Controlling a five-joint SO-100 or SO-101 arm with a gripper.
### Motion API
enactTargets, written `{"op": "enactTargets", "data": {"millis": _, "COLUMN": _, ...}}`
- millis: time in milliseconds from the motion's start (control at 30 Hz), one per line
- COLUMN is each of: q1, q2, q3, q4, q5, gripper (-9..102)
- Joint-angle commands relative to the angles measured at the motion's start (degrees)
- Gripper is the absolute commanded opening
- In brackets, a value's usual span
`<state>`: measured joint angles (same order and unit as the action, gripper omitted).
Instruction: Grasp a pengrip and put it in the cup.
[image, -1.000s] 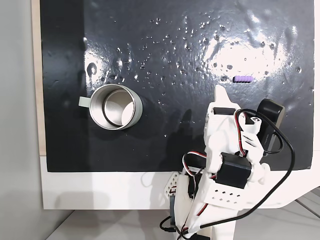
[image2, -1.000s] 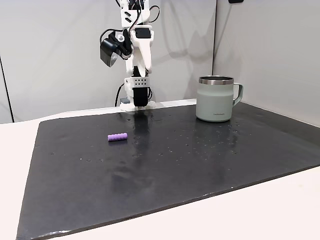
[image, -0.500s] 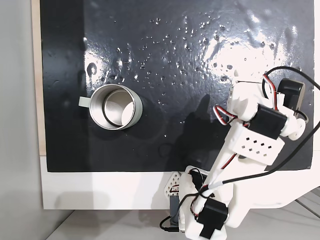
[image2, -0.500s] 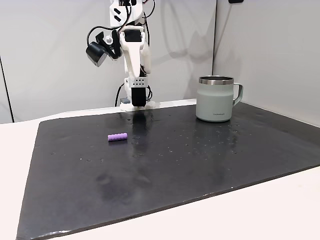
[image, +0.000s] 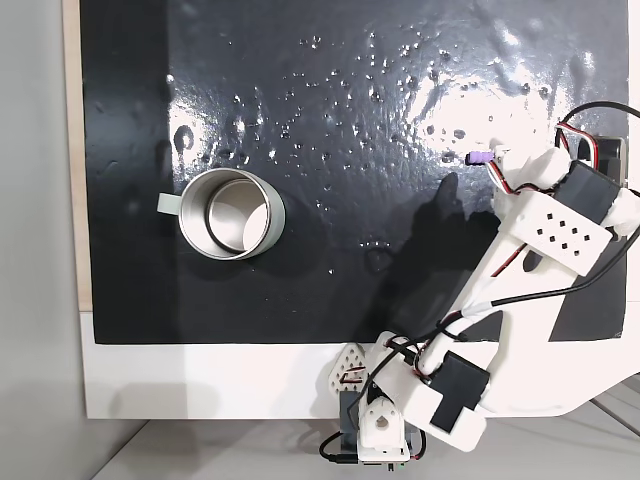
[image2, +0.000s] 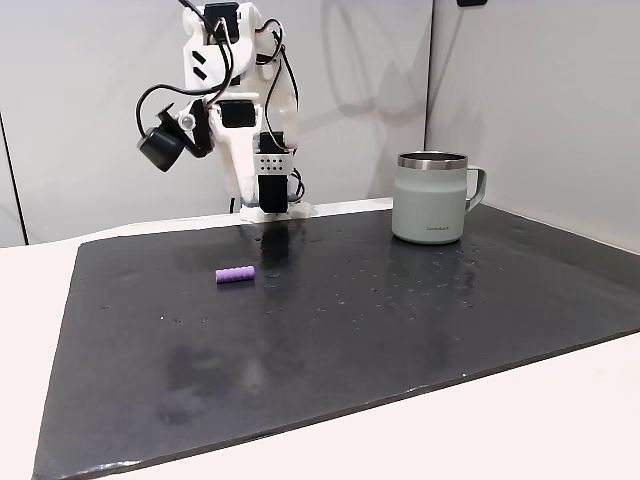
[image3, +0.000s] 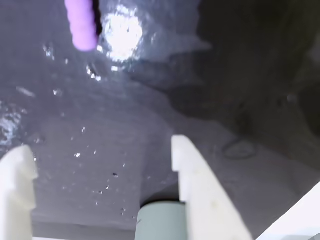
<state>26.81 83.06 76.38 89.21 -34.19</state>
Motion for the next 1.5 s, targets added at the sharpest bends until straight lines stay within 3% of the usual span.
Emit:
{"op": "enactTargets", "data": {"millis": 0, "q1": 2.11, "q2": -1.05, "q3": -2.99, "q4": -3.25, "q5": -2.29, "gripper": 27}}
{"op": "enactTargets", "data": {"millis": 867, "q1": -0.35, "q2": -19.07, "q3": -6.5, "q4": -15.64, "q5": -2.81, "gripper": 27}}
{"op": "enactTargets", "data": {"millis": 1100, "q1": 0.62, "q2": -23.91, "q3": -8.26, "q4": -18.37, "q5": -2.9, "gripper": 22}}
{"op": "enactTargets", "data": {"millis": 1467, "q1": 0.18, "q2": -27.77, "q3": -12.22, "q4": -20.83, "q5": 0.09, "gripper": 5}}
